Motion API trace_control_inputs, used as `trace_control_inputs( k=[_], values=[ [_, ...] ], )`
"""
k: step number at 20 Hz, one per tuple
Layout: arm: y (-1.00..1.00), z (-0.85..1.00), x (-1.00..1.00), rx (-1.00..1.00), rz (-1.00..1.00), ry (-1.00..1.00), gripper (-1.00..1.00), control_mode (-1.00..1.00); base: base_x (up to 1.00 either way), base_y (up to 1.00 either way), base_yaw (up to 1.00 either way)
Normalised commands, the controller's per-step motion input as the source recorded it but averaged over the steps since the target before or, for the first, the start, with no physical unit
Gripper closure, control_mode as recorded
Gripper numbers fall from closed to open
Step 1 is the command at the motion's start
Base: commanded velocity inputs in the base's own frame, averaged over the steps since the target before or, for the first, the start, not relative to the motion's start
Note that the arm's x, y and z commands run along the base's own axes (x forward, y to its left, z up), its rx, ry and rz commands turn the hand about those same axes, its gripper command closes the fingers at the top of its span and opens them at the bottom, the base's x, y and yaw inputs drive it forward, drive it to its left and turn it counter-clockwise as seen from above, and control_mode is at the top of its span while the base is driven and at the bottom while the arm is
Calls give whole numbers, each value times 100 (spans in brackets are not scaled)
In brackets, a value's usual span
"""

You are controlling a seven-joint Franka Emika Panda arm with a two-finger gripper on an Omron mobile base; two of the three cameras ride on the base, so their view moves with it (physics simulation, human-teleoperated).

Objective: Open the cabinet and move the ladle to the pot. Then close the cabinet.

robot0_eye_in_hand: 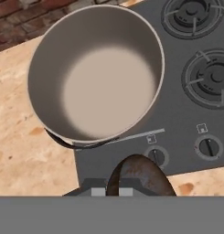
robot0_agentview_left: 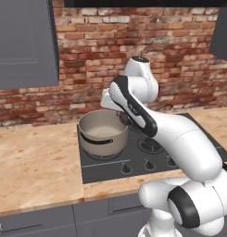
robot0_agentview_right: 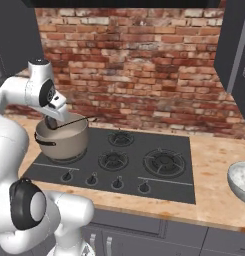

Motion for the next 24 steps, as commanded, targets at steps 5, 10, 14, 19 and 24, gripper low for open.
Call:
trace_control_inputs(
  k=[5,10,14,19,24],
  values=[
    [16,-10,7,0,0,-5,100,-100,0,0,0],
    [7,-17,4,0,0,-10,100,-100,0,0,0],
    [7,-27,9,0,0,-3,100,-100,0,0,0],
    [6,-21,6,0,0,-4,100,-100,0,0,0],
    [8,-14,18,0,0,-1,100,-100,0,0,0]
  ],
)
